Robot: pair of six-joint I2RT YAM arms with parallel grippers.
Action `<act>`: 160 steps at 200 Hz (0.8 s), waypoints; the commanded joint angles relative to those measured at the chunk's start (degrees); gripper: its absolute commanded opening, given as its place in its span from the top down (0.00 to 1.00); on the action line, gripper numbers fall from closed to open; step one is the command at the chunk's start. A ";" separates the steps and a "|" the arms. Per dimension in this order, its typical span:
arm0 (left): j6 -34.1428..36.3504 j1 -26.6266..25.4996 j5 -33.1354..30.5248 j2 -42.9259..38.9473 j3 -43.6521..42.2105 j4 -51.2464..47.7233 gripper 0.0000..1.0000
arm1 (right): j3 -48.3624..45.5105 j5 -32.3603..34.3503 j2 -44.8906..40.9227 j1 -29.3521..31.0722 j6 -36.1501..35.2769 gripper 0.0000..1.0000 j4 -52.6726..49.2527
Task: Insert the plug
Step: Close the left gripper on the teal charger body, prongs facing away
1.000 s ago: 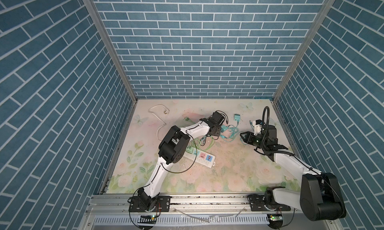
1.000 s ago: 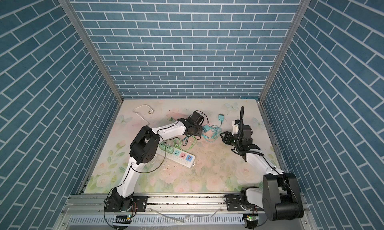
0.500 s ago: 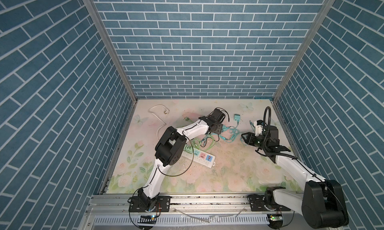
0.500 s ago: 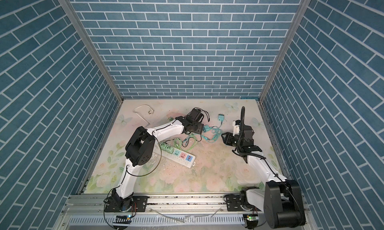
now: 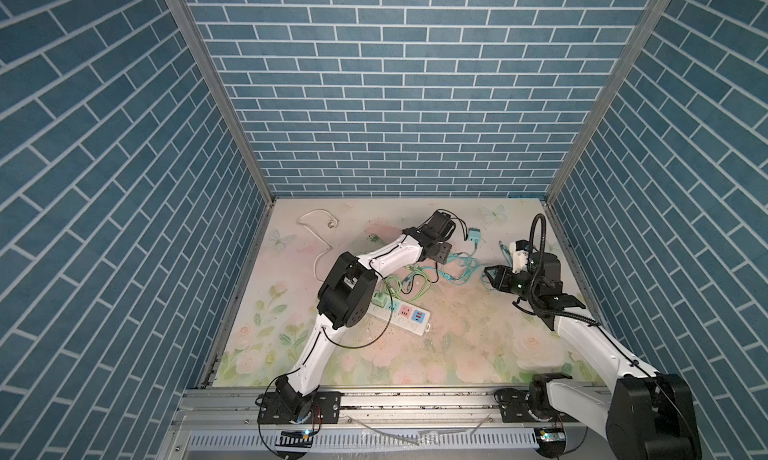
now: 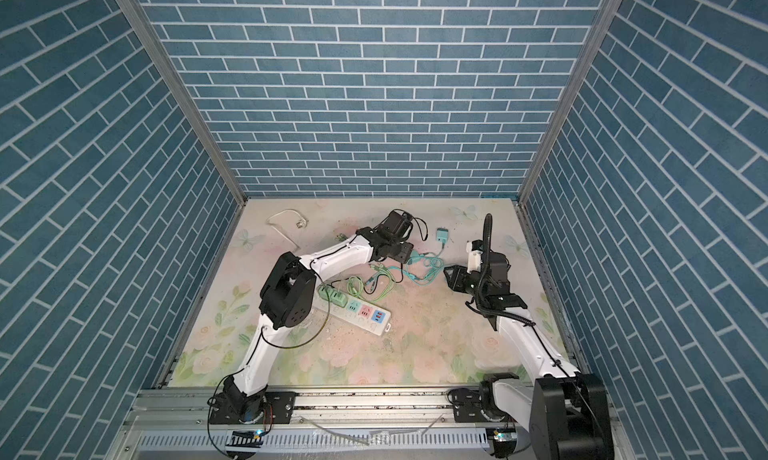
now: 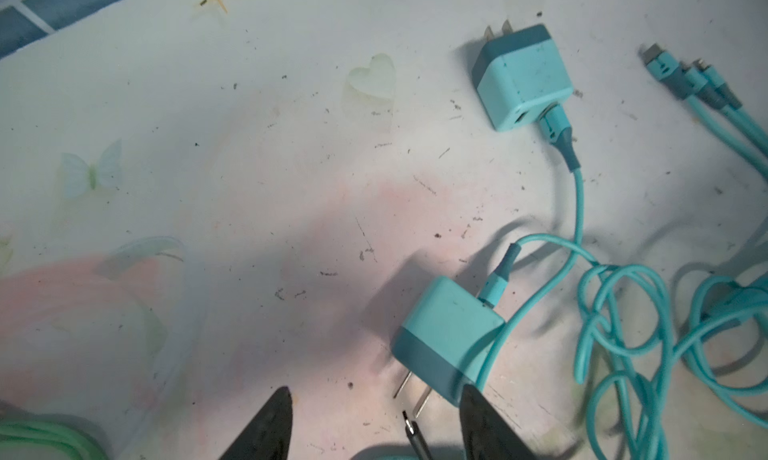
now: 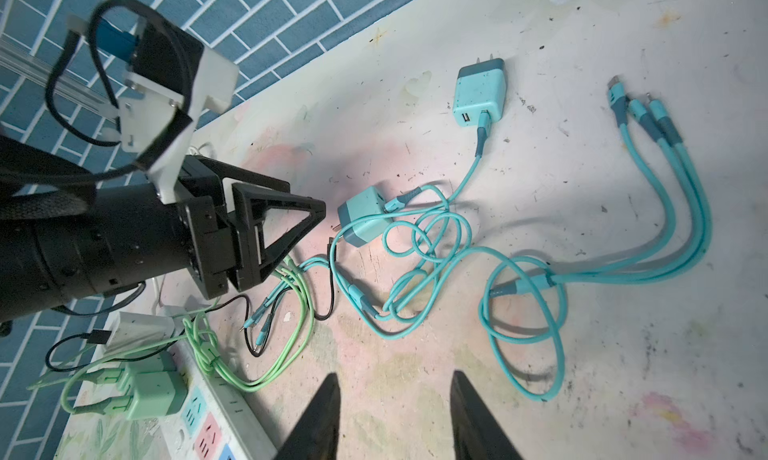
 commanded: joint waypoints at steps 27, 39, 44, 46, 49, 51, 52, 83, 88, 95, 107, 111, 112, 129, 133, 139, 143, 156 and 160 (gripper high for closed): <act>2.69 0.18 -1.94 3.88 4.35 -4.15 0.35 | -1.00 -0.52 -0.41 -0.27 -2.14 0.57 -0.45; 2.68 0.18 -2.16 4.42 4.54 -4.26 0.35 | -0.95 -0.59 -0.59 -0.26 -2.23 0.57 -0.56; 2.56 0.17 -2.36 4.51 4.48 -4.17 0.35 | -1.01 -0.59 -0.72 -0.36 -2.31 0.57 -0.56; 2.49 0.18 -2.42 4.60 4.53 -4.17 0.35 | -0.99 -0.65 -0.66 -0.30 -2.32 0.57 -0.56; 2.54 0.18 -2.39 4.64 4.45 -4.10 0.35 | -0.98 -0.61 -0.77 -0.34 -2.32 0.57 -0.56; 2.57 0.13 -2.25 4.61 4.43 -4.09 0.35 | -0.98 -0.59 -0.76 -0.30 -2.32 0.57 -0.56; 2.56 0.16 -2.17 4.68 4.40 -4.08 0.35 | -0.98 -0.59 -0.75 -0.28 -2.32 0.57 -0.56; 2.31 0.08 -0.51 5.02 4.41 -3.81 0.36 | -0.99 -0.55 -0.54 -0.28 -2.49 0.57 -0.56; 2.36 0.02 -0.22 5.07 4.31 -3.74 0.36 | -0.98 -0.55 -0.56 -0.28 -2.48 0.57 -0.51; 2.40 -0.06 0.30 4.96 4.19 -3.52 0.36 | -0.99 -0.59 -0.43 -0.30 -2.49 0.57 -0.56; 2.61 -0.25 1.07 4.80 4.18 -3.42 0.36 | -1.00 -0.67 -0.55 -0.27 -2.49 0.57 -0.55; 2.59 -0.34 1.25 4.73 4.17 -3.41 0.36 | -0.98 -0.67 -0.56 -0.25 -2.49 0.57 -0.51; 2.66 -0.39 1.34 4.70 4.18 -3.40 0.36 | -1.03 -0.67 -0.56 -0.25 -2.49 0.57 -0.54; 3.08 -0.87 2.03 4.53 4.28 -3.51 0.36 | -0.95 -0.73 -0.54 -0.28 -2.49 0.57 -0.48; 3.13 -1.00 2.05 4.54 4.35 -3.55 0.36 | -0.95 -0.68 -0.54 -0.32 -2.49 0.57 -0.46; 3.31 -1.16 2.33 4.55 4.41 -3.61 0.35 | -0.95 -0.68 -0.45 -0.26 -2.50 0.57 -0.46; 3.36 -1.21 2.59 4.60 4.52 -3.68 0.36 | -0.95 -0.70 -0.46 -0.30 -2.50 0.57 -0.42; 3.47 -1.49 2.84 4.72 4.54 -3.98 0.35 | -0.81 -0.86 -0.47 -0.31 -2.58 0.57 -0.39; 3.50 -1.62 2.92 4.66 4.48 -3.95 0.36 | -0.82 -0.85 -0.41 -0.31 -2.58 0.57 -0.45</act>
